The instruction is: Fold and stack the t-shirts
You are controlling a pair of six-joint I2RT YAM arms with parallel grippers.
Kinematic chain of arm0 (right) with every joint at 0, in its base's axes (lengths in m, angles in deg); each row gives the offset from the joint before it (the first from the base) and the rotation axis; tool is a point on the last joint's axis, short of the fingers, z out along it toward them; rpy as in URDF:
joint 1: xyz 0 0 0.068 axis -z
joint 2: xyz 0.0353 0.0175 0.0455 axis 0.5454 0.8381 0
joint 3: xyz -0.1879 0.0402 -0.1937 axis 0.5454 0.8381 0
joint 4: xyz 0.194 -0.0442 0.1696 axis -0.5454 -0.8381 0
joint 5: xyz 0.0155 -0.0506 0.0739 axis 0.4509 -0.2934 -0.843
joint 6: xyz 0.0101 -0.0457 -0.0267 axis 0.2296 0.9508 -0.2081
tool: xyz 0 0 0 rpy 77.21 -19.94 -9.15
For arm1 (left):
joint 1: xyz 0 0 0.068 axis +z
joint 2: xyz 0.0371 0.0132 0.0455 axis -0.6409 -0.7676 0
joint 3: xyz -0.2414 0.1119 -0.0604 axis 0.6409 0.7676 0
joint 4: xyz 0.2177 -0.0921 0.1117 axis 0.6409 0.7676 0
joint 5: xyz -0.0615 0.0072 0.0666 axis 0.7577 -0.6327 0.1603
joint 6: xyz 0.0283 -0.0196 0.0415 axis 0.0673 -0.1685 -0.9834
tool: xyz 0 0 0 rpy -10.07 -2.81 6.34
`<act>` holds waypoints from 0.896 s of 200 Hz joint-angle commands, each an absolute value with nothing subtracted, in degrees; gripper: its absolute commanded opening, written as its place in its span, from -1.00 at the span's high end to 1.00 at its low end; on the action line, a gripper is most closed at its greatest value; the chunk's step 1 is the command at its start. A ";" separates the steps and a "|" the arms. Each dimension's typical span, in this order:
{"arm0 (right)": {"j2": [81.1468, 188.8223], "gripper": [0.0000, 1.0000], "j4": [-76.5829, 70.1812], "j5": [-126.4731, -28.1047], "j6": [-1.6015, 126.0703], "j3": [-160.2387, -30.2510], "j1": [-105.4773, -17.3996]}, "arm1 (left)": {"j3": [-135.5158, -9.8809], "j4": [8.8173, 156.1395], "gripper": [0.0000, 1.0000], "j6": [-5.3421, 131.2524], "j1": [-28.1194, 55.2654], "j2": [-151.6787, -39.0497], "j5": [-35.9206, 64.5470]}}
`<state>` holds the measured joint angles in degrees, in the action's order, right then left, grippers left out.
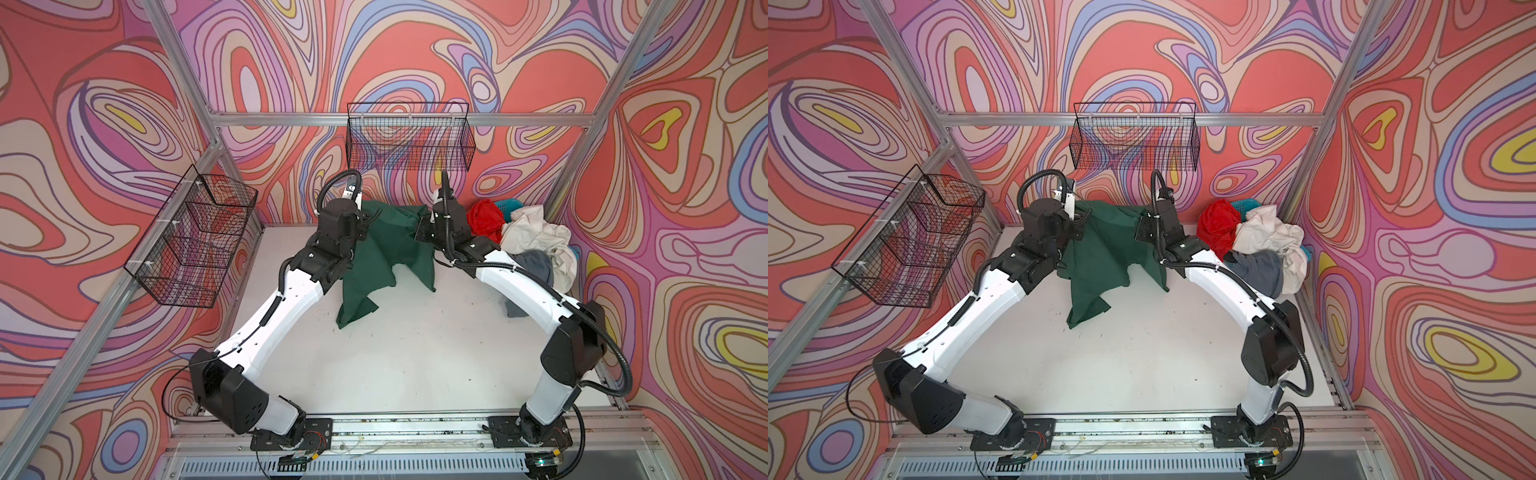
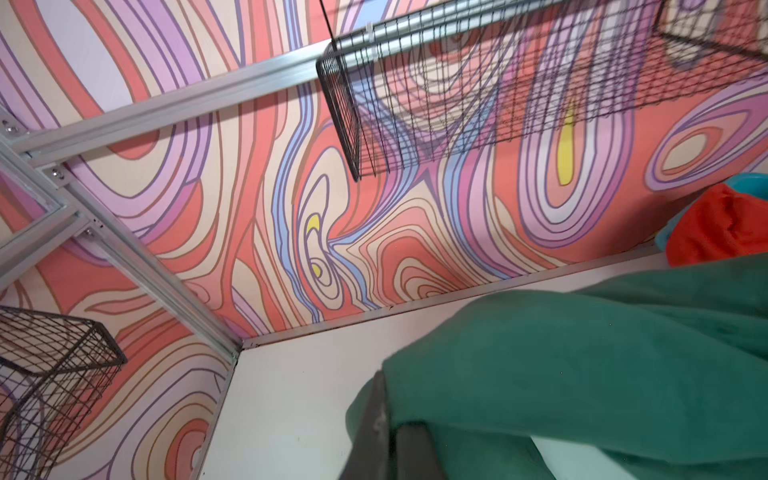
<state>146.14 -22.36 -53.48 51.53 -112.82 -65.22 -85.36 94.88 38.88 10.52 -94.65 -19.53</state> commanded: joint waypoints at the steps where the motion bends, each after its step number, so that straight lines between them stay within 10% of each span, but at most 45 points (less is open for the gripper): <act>1: 138.91 1.00 -26.35 -47.56 55.33 -108.94 -65.27 | -80.11 90.85 1.00 36.86 8.33 -85.99 -18.08; 78: 112.84 1.00 -27.57 -53.61 41.78 -72.54 -65.40 | -45.03 107.94 1.00 60.93 -7.07 -60.42 -29.37; 111: 107.15 1.00 -31.84 -51.68 36.51 -66.40 -65.40 | -40.52 121.28 -0.05 75.12 -8.05 -50.88 -28.97; 179: 102.03 1.00 -37.57 -44.27 24.50 -58.89 -65.40 | -42.87 135.00 -0.74 90.01 -7.86 -53.08 -39.33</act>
